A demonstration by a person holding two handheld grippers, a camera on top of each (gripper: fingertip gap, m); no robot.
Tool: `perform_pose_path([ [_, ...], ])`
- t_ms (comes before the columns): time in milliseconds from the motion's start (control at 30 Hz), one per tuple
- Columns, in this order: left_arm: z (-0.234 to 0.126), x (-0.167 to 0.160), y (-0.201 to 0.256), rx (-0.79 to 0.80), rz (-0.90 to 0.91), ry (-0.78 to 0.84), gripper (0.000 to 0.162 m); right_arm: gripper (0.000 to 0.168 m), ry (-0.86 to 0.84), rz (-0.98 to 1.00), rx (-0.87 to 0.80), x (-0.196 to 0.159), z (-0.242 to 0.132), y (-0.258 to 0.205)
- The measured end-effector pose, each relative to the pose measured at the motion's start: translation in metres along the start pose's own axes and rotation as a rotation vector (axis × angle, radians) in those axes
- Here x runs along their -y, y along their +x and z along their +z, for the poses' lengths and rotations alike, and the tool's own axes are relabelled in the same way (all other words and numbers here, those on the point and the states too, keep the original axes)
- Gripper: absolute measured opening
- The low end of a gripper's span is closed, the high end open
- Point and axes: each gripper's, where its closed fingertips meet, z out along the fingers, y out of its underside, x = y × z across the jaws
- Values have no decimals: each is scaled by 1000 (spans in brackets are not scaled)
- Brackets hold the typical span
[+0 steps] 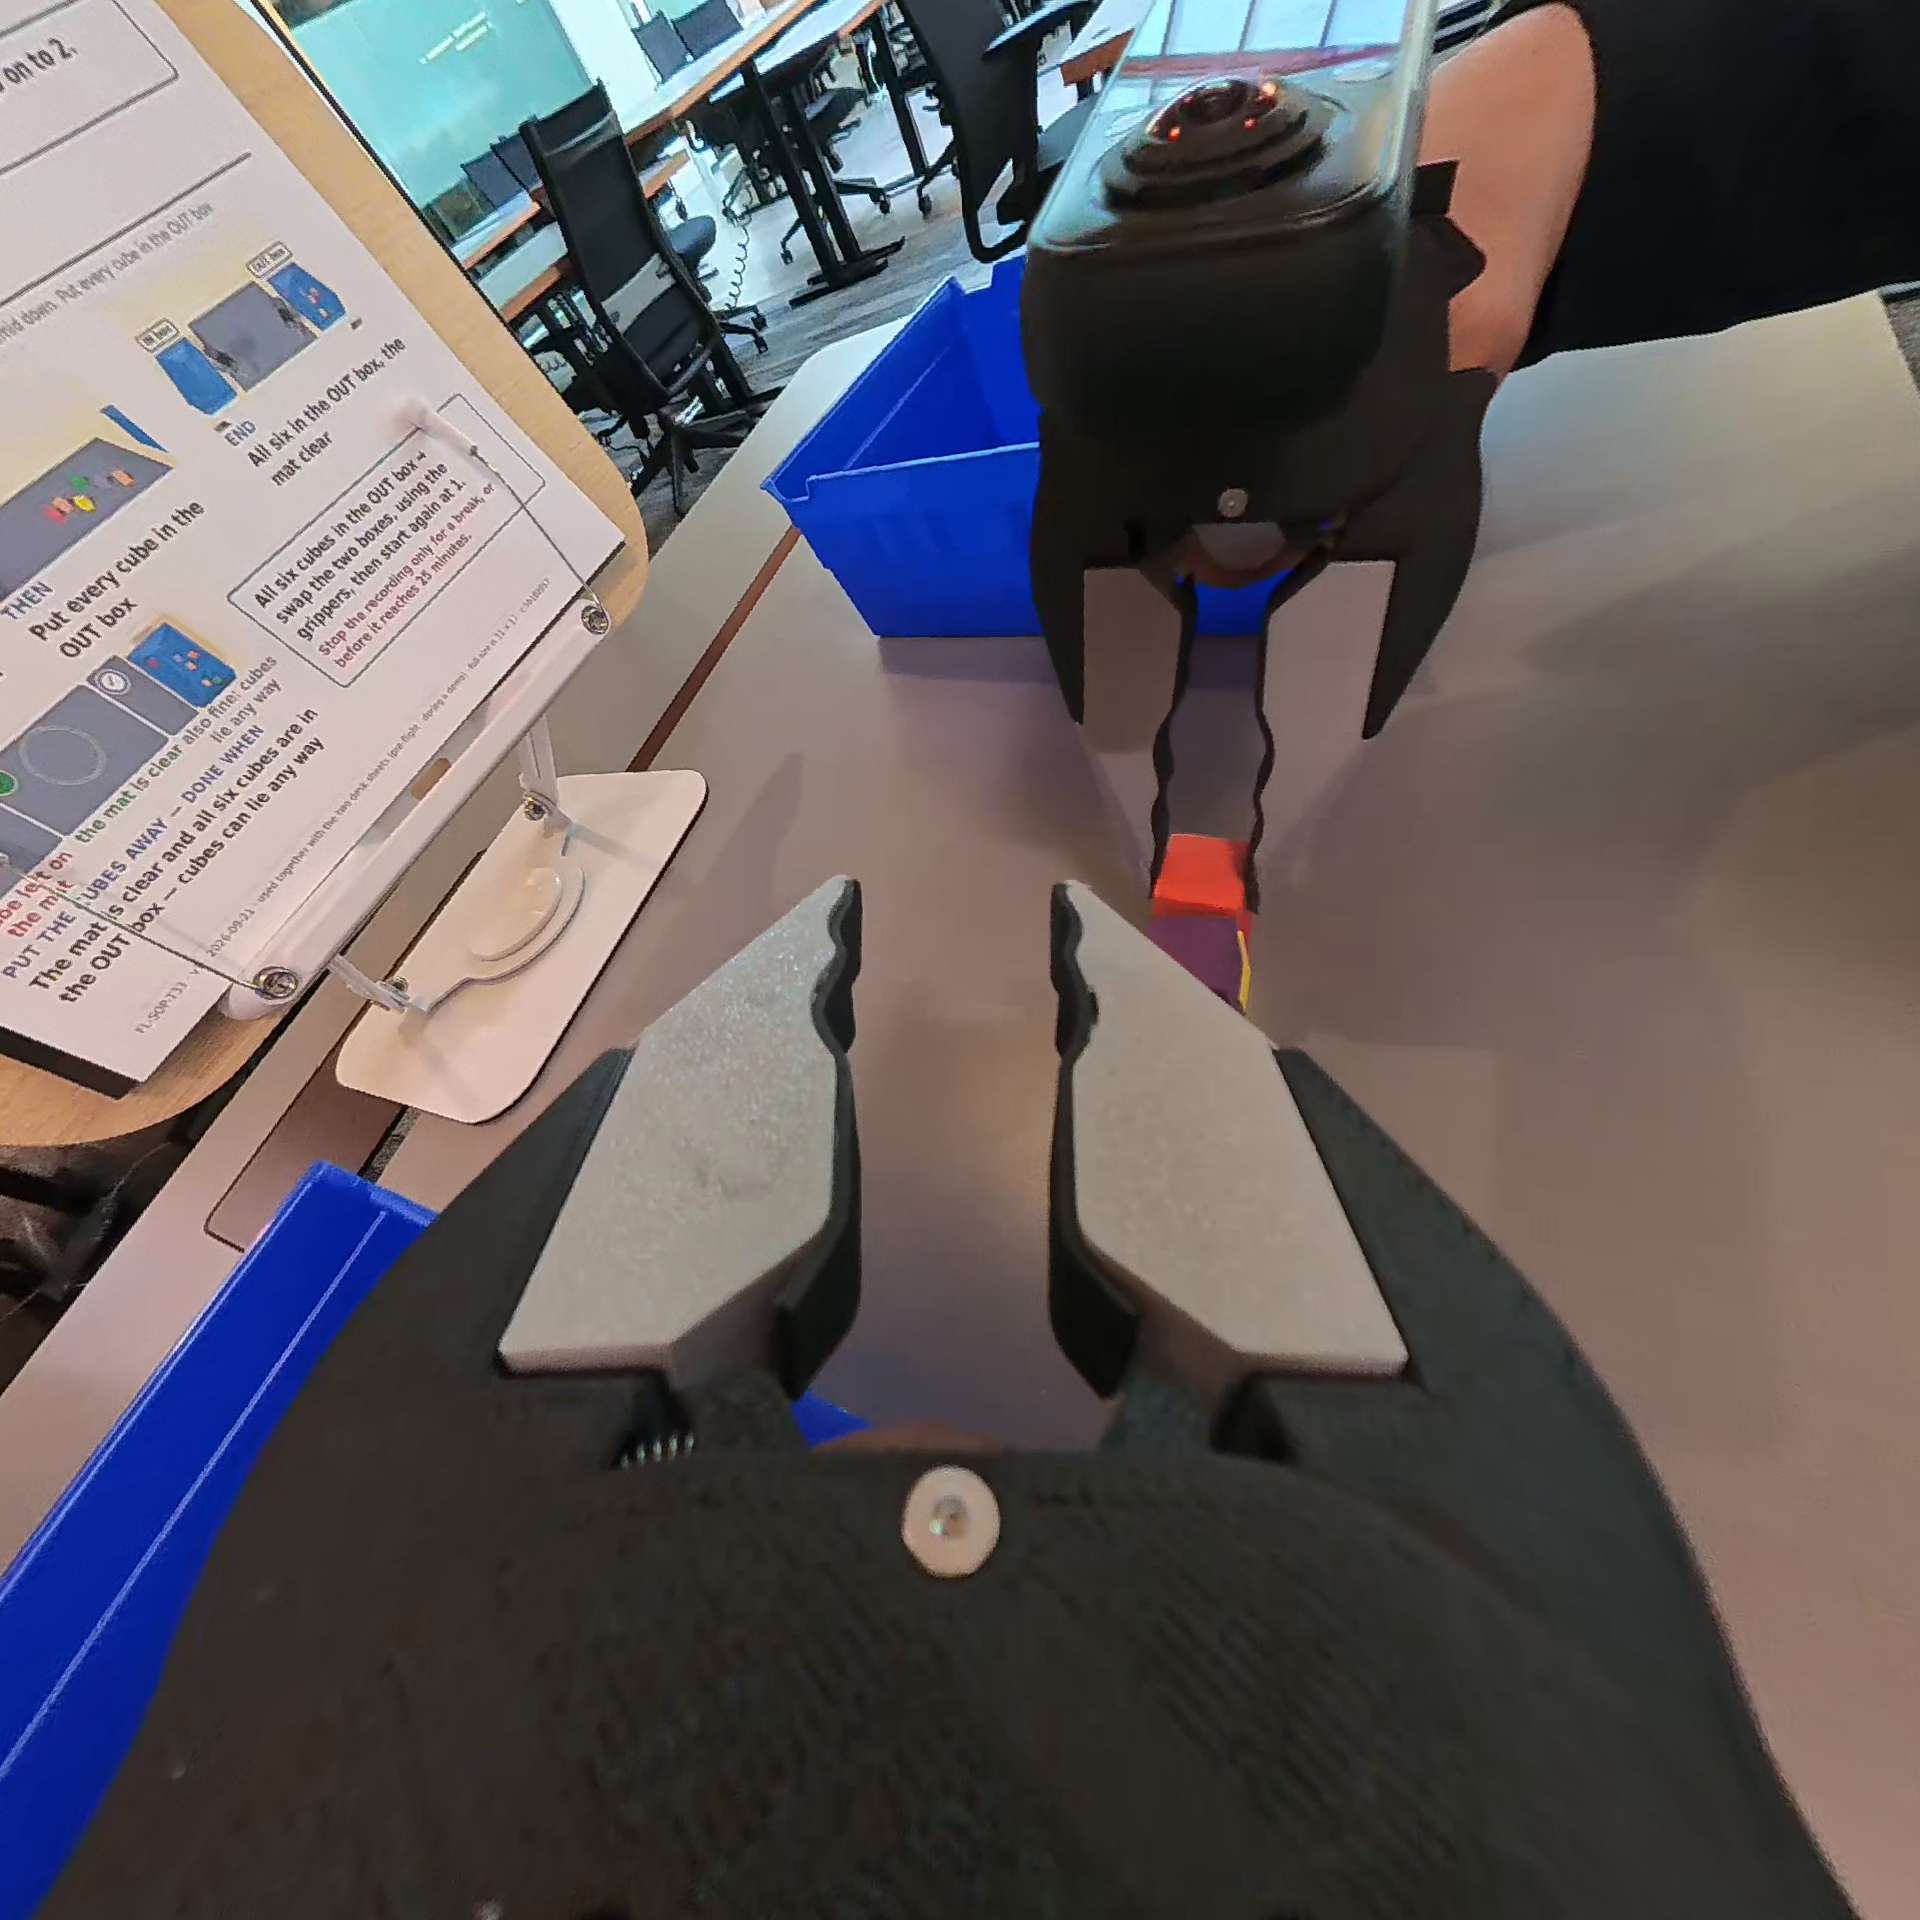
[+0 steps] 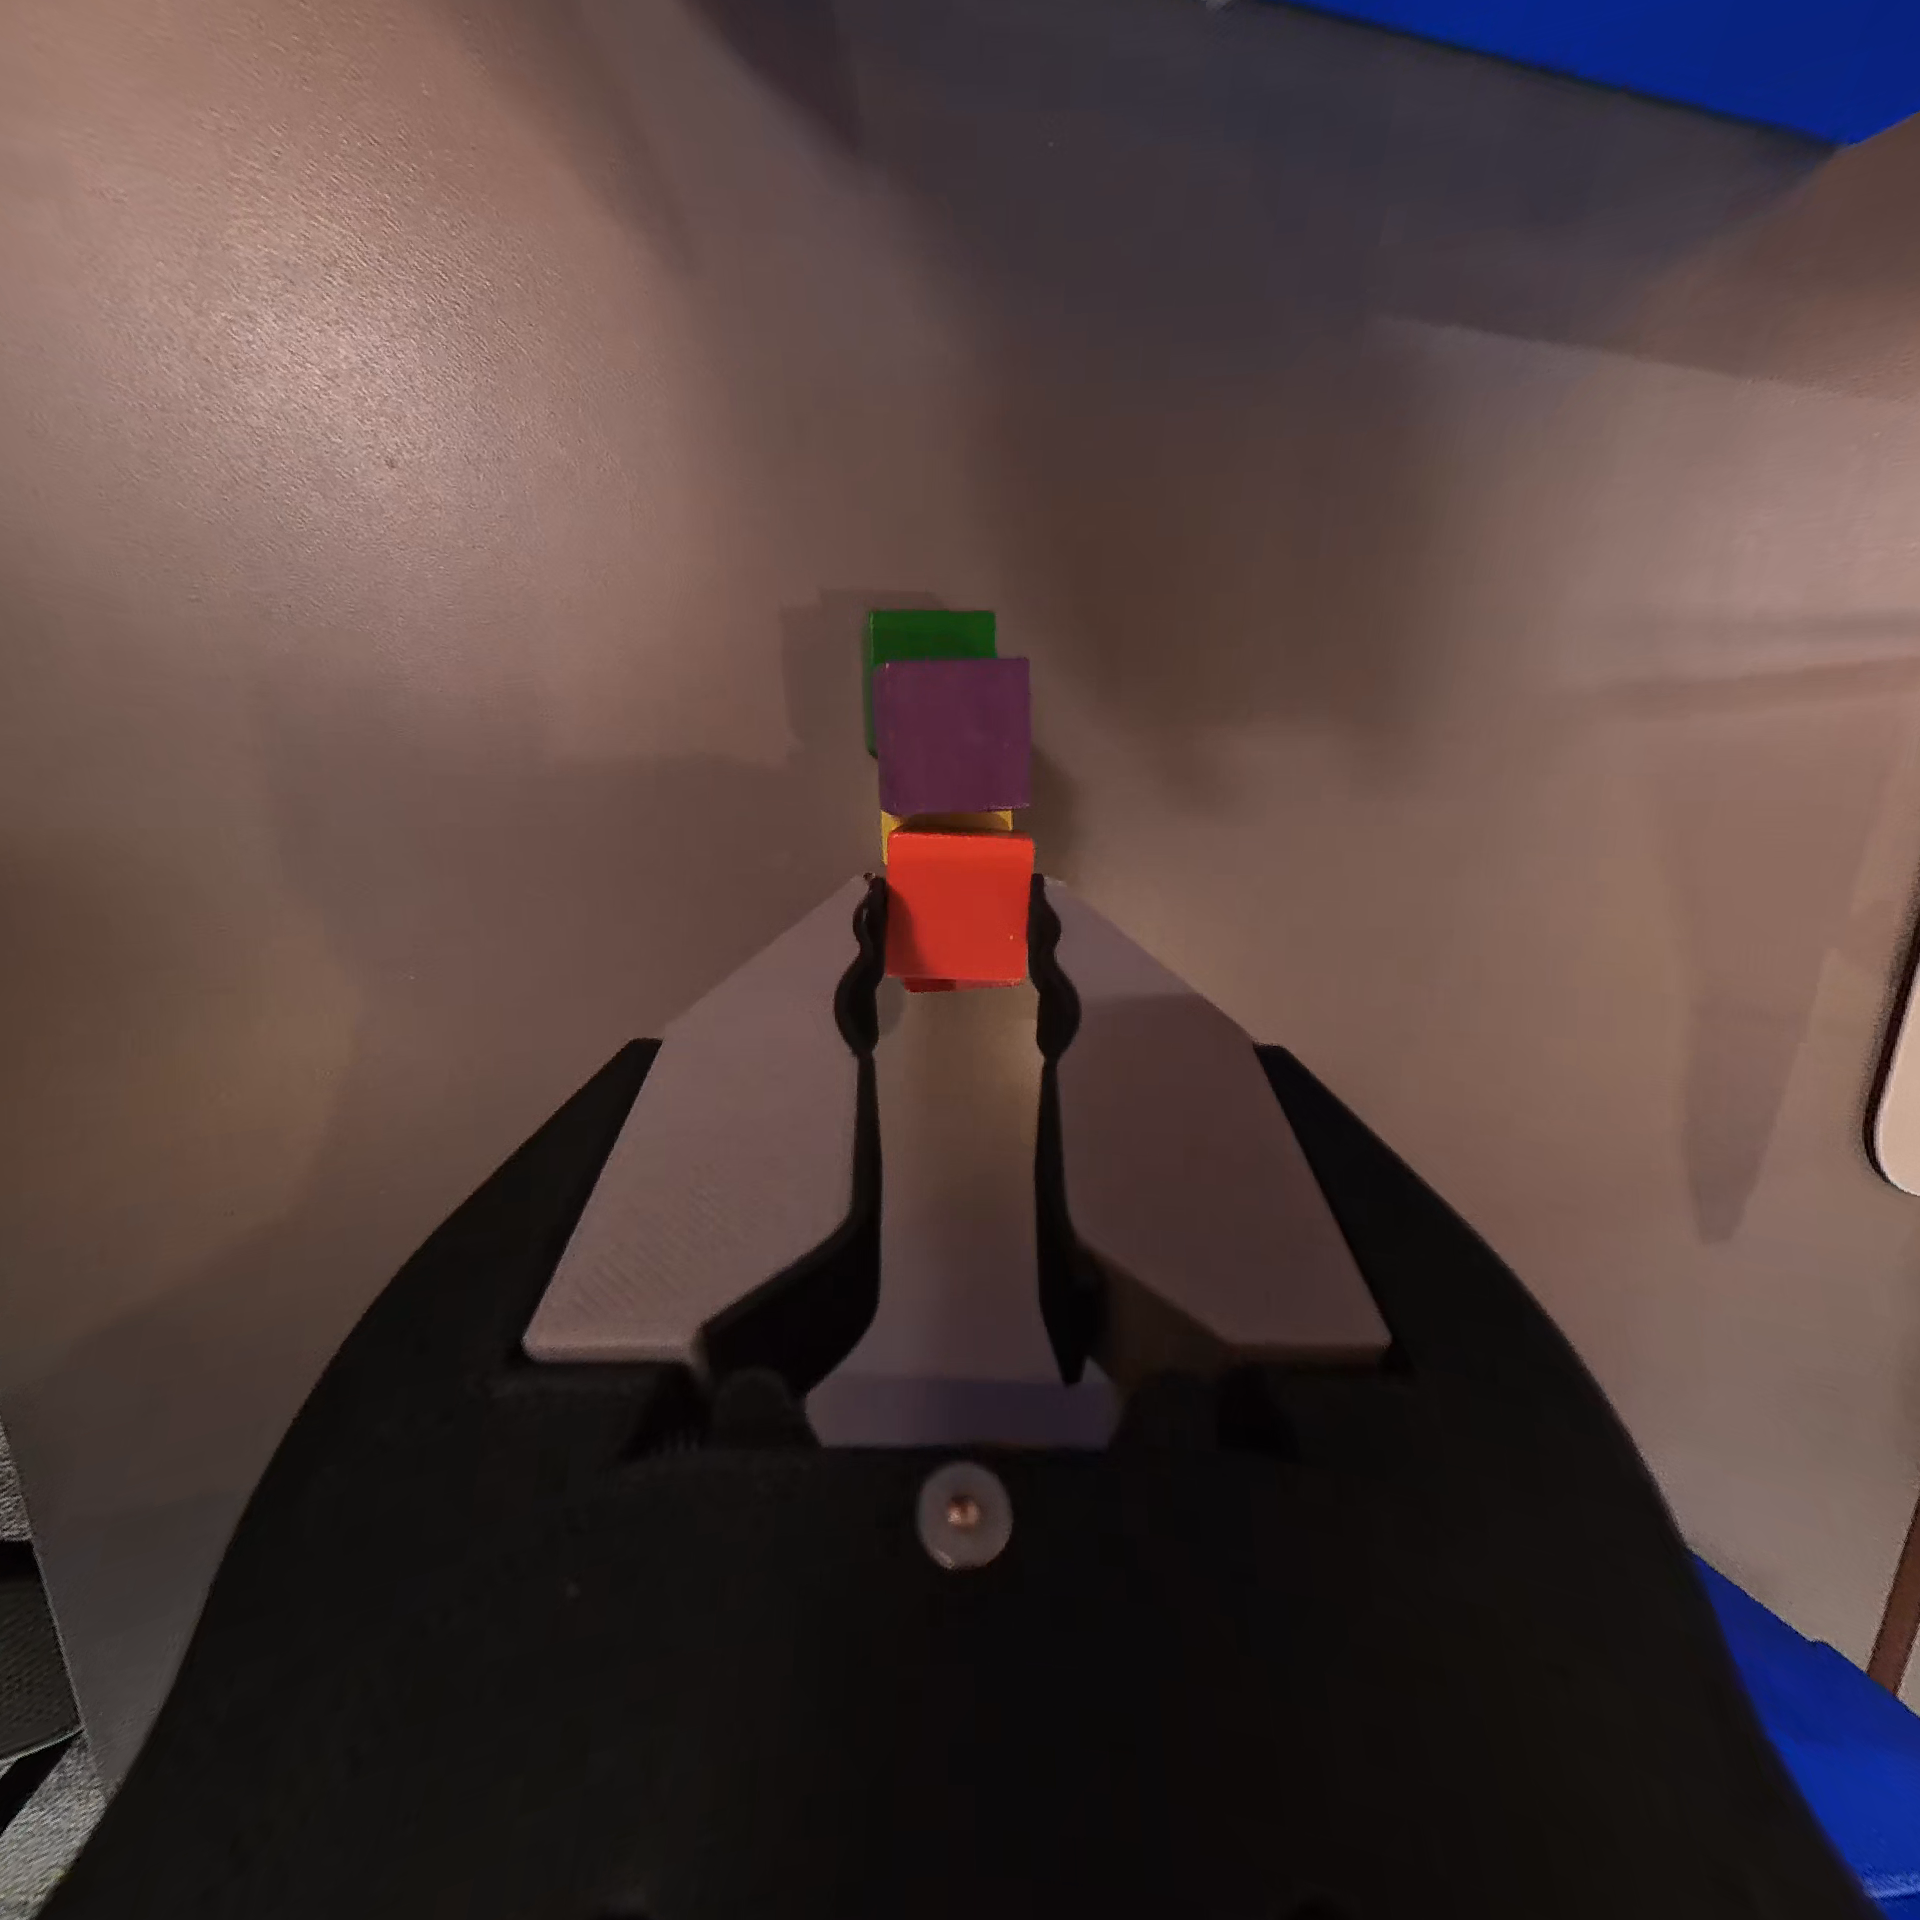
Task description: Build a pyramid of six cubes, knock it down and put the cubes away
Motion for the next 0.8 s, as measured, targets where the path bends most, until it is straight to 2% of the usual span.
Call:
perform_pose_path([
  [500, 1, -3, 0, -12, -20, -14, 37, 32, 44, 33, -4, 4, -4, 4],
  [800, 2, -7, 0, -18, -33, -42, 35, 32, 133, 72, -56, 6, -24, 10],
])
